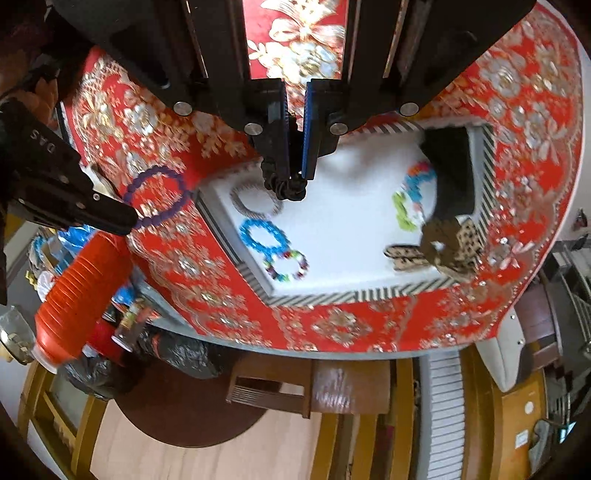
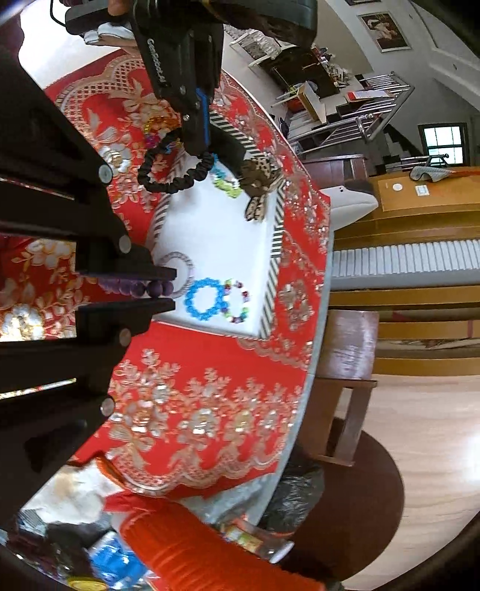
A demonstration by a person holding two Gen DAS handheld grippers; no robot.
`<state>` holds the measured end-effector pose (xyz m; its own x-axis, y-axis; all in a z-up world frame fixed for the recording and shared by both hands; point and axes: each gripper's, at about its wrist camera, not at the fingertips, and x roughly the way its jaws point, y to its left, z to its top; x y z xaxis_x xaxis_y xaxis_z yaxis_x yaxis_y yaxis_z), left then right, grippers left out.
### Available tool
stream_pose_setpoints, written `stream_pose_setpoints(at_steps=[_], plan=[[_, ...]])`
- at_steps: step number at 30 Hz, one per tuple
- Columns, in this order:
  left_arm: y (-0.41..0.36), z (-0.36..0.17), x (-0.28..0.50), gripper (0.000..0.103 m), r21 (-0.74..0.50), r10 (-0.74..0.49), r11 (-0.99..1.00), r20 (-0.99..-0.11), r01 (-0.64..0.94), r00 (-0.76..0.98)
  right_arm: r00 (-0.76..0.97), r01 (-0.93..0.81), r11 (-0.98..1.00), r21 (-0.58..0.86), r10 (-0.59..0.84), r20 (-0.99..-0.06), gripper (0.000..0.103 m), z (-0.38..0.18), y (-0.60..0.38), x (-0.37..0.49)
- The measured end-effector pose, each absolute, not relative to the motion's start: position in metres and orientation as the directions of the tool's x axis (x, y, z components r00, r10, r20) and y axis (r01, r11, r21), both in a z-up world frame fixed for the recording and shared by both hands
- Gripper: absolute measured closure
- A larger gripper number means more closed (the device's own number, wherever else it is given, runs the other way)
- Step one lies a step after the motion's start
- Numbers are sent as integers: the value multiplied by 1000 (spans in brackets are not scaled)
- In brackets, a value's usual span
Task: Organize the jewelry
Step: 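Place the black scrunchie in the tray with the left gripper while the right places the purple bracelet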
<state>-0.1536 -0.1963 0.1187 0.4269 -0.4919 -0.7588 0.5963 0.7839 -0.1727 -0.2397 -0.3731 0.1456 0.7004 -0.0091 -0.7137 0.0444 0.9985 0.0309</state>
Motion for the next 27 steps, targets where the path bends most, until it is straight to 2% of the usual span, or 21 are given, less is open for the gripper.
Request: stream_pose_setpoints(at_steps=[15,27], plan=[[-187,106,-104,98,-126,-418,840,-770,527,482,688,15,999,32,13,-726,94,141,-358,-178],[-171,78,-65,98,-191,-403,872,-803,451,439,623,7,997,76,55,-780,94,110,-353,-105]])
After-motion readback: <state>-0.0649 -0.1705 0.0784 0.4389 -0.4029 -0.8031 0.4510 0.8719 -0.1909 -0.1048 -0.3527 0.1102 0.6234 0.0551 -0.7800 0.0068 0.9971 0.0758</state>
